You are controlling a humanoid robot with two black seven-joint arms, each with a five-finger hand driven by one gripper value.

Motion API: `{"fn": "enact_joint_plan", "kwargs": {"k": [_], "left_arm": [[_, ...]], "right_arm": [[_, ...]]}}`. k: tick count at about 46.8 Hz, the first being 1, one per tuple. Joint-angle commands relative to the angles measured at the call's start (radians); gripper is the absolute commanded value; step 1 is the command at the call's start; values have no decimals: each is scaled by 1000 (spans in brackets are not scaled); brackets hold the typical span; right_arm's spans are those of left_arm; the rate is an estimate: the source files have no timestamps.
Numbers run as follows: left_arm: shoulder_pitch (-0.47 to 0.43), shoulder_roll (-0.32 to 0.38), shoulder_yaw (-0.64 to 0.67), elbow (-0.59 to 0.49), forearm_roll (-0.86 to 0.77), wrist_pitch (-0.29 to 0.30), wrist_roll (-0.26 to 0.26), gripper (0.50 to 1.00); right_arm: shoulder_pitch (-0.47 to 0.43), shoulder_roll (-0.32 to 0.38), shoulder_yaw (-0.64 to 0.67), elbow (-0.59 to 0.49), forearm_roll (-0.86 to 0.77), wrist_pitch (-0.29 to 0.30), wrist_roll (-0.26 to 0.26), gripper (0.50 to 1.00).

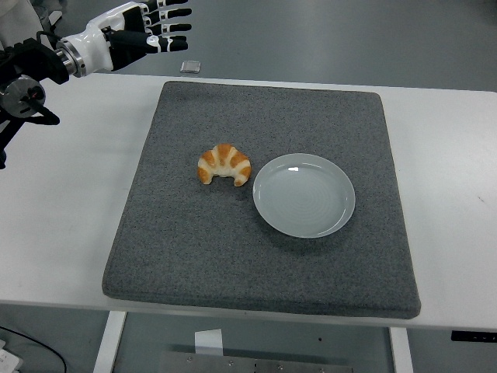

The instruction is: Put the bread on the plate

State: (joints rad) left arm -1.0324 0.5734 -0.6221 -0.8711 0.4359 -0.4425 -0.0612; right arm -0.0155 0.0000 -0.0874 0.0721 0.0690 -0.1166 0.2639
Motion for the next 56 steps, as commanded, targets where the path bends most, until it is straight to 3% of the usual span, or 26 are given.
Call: {"fn": "enact_joint_plan", "kwargs": {"k": [1,26,35,43,50,56], "left_arm": [[-3,34,-1,-63,79,5,0,979],[5,49,36,-289,685,67,1,1000],[11,48,140,-359,895,209,1,1000],[12,34,243,-384,938,287,3,1000],[18,13,329,-381,1001,407,15,999],[28,-9,354,-370,1005,439,18,999]], "right_arm": [[0,0,0,0,0,0,0,932],[0,0,0,0,0,0,0,932],[0,0,0,0,0,0,0,932],[0,0,0,0,0,0,0,932],[0,0,0,0,0,0,0,932],[0,0,0,0,0,0,0,932]]}}
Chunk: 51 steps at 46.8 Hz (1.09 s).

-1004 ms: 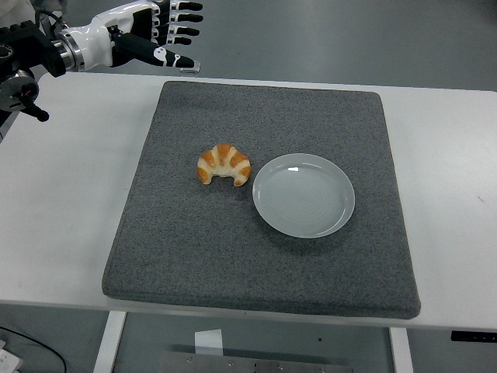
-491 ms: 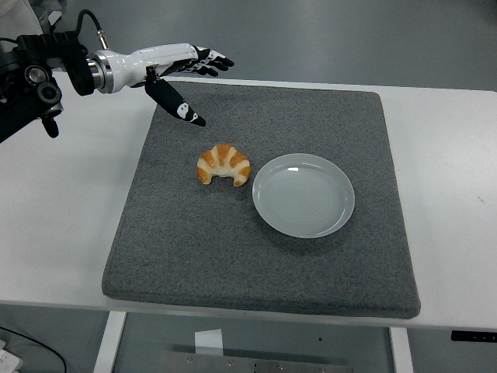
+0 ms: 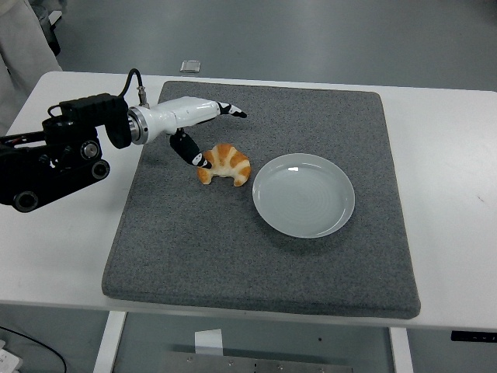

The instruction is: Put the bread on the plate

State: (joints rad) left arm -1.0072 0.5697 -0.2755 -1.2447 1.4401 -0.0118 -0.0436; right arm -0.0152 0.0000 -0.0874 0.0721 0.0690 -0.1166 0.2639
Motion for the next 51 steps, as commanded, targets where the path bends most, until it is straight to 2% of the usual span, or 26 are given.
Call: {"fn": "enact_joint_plan", "kwargs": {"k": [1,16,25,41,51], "left_arm": [[2,-7,7,5,0,10,1,999],[48,-88,6,122,28,36,-1,996],[50,-120,2,133,26,39,-1,996],[52,-126,4,134,26,38,-1,994],[58,-126,6,140,26,35,-2,947]], "right_arm": [[0,0,0,0,0,0,0,932],[0,0,0,0,0,0,0,932],[0,0,0,0,0,0,0,932],[0,0,0,0,0,0,0,932],[0,0,0,0,0,0,0,932]]}}
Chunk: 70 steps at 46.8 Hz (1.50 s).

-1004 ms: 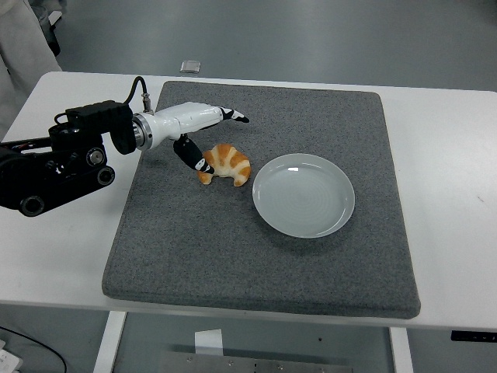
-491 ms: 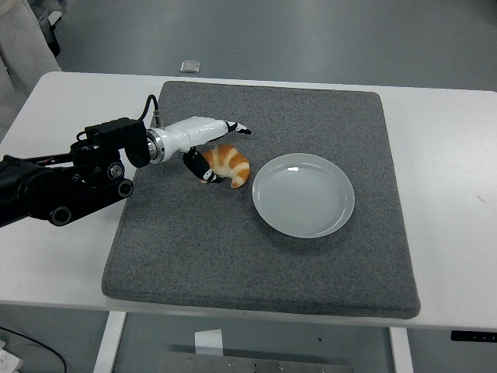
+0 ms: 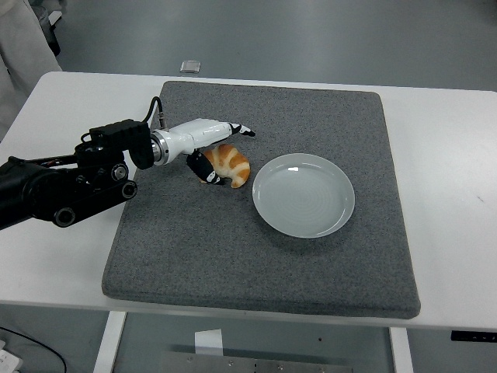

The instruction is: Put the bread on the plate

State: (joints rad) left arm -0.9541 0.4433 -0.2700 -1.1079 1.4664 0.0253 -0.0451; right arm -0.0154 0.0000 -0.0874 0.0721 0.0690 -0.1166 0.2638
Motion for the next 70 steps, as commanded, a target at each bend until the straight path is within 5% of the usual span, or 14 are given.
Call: {"fn": "enact_joint_plan", "kwargs": {"k": [1,21,30,34,70], "left_arm": [[5,0,0,6,0,-2,-1,943],[6,0,3,8,2,-16,-4,630],[8,0,5,2,3,-16,-5,583],[5,2,25,-1,3,-16,-9,504],[-132,98,-31,-56,-34,-65,-30,500]], "right_arm": [[0,0,0,0,0,0,0,932],[0,0,0,0,0,0,0,932],[0,0,0,0,0,0,0,932],[0,0,0,0,0,0,0,932],[0,0,0,0,0,0,0,932]]}}
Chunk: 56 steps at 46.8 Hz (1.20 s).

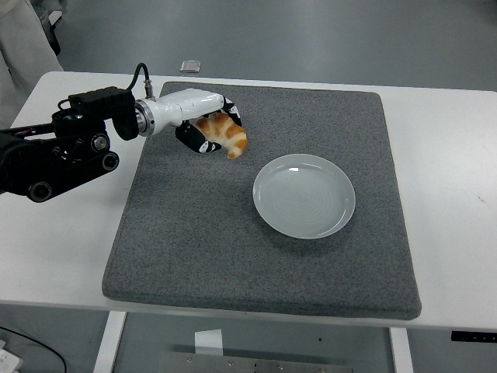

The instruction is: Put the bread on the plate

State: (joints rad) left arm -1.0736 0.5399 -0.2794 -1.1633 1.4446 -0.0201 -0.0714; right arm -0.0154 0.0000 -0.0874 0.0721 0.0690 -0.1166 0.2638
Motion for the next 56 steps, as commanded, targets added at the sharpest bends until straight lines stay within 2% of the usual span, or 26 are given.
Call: {"fn": "enact_joint_plan", "kwargs": {"k": [1,10,20,41,56], "left_arm": [[-17,2,-32,-1,-16,-30,-5,500],[-63,20,-102,2,-27,-121,-5,500],[-112,22,-118,4,-43,-162,-5,500],[-193,6,-116,13,-89,-185,-5,500],[-221,-75,-107,33,-92,-198,-5,500]], "right_arm": [[0,0,0,0,0,0,0,932],[0,0,0,0,0,0,0,932],[0,0,0,0,0,0,0,932],[0,0,0,0,0,0,0,932],[0,0,0,0,0,0,0,932]]}}
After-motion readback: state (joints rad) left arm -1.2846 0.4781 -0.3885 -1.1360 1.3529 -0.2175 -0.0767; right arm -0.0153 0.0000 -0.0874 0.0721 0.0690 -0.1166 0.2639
